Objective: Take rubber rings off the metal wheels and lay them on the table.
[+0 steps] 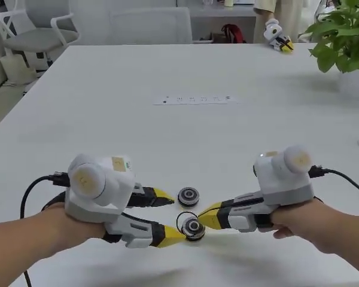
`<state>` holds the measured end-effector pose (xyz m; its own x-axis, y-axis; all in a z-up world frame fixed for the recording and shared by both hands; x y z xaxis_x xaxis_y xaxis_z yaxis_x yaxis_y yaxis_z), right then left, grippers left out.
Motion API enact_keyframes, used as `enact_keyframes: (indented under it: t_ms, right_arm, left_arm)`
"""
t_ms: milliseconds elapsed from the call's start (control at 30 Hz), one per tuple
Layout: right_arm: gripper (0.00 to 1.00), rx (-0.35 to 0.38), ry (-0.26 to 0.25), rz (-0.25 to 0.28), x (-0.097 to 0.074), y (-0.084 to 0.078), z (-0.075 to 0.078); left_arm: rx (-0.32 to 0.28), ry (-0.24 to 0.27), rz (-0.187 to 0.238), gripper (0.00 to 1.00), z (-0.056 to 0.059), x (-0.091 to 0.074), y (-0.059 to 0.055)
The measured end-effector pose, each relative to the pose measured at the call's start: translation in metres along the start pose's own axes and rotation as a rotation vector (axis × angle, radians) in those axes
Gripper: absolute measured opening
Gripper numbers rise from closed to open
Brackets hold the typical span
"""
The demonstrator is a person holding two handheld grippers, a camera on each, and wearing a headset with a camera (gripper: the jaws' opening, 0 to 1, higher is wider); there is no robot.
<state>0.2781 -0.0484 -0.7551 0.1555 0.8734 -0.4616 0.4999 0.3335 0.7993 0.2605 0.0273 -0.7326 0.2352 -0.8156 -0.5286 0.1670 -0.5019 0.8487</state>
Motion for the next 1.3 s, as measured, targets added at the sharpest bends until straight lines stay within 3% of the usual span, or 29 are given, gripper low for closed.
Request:
enact_keyframes:
  t_ms: [233,533,1300]
  right_arm:
    - [0.00,-0.009,0.028,0.005,0.004,0.008,-0.009]
    - [0.00,-0.017,0.058,0.006,0.017,0.017,-0.018]
    - [0.00,-0.045,0.042,-0.067,0.053,0.009,-0.020]
  left_arm:
    - [-0.016,0.011,0.023,0.52,0.000,-0.018,-0.003]
    - [-0.036,0.035,0.019,0.59,0.000,-0.035,-0.015]
    - [-0.092,0.105,0.011,0.62,-0.003,-0.059,-0.036]
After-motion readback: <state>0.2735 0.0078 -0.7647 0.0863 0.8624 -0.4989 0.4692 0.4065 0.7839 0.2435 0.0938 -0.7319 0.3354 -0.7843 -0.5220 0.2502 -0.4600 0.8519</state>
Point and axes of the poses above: the centre of the closed fingertips' face, and the gripper's own axes: x roughly forward along the fingers, z roughly to its right, y roughly out of its top, the point moved 3 cm from there along -x, roughly backward along the fingers, and after that the axes turned 2 degrees about -y, right-handed, at the moved point
